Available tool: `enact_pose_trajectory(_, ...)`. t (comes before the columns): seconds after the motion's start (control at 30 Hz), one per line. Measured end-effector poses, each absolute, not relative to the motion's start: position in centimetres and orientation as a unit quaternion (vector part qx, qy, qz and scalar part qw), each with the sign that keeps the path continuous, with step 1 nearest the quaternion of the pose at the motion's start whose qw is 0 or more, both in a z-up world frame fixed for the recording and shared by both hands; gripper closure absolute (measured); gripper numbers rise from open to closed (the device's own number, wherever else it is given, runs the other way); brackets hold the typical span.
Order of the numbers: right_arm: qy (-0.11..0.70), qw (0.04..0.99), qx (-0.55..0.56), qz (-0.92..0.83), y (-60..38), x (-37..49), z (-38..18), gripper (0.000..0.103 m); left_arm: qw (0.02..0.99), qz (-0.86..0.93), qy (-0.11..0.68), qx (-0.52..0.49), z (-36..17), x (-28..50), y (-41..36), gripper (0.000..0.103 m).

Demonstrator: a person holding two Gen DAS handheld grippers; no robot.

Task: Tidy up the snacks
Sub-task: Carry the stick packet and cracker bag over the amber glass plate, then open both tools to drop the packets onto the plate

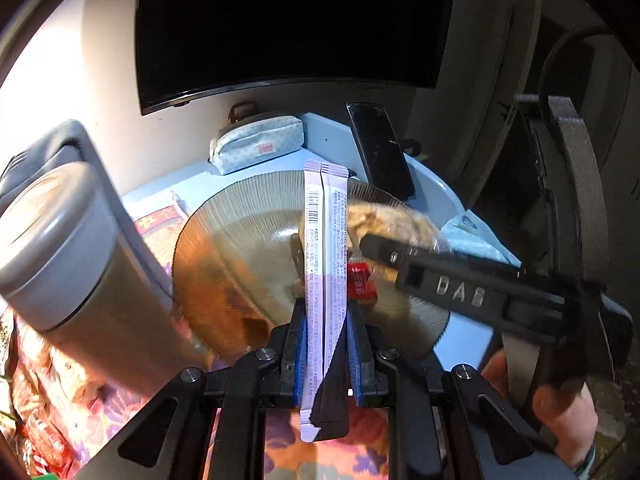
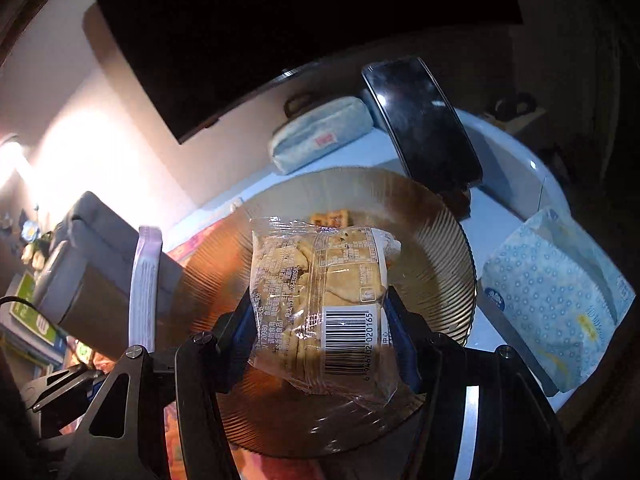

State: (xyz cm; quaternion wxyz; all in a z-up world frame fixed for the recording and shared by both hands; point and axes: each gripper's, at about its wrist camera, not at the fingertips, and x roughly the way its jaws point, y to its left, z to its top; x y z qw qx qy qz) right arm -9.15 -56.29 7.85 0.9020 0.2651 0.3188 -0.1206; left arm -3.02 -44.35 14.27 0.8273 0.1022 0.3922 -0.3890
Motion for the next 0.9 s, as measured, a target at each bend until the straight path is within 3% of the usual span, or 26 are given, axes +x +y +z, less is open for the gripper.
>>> enact_pose_trajectory(0.17, 0.334, 0.890, 0.286, -0.117, -57.2, -8.5, 6.7, 0.043, 0.836, -0.381, 0.379, 0.109, 13.9, -2.3, -45.5, 0.087)
enact_pose_trajectory(0.2, 0.338, 0.888, 0.289, -0.117, -57.4, -8.4, 6.5, 0.042, 0.841, -0.376, 0.373, 0.113, 13.9, -2.3, -45.6, 0.076)
enact_pose_trajectory(0.23, 0.341, 0.887, 0.290, -0.116, -57.6, -8.3, 6.3, 0.042, 0.845, -0.370, 0.370, 0.114, 13.9, -2.4, -45.5, 0.058)
enact_pose_trajectory(0.3, 0.342, 0.885, 0.293, -0.121, -57.5, -8.5, 6.4, 0.041, 0.856, -0.359, 0.357, 0.107, 14.1, -2.5, -44.8, 0.037)
enact_pose_trajectory(0.37, 0.327, 0.888, 0.304, -0.111, -57.8, -9.2, 6.7, 0.037, 0.854, -0.375, 0.350, 0.092, 14.6, -2.8, -43.5, 0.036)
enact_pose_trajectory(0.9, 0.269, 0.927, 0.252, -0.066, -51.7, -13.8, 11.9, 0.037, 0.864, -0.400, 0.304, 0.037, 19.6, -7.9, -33.4, 0.036)
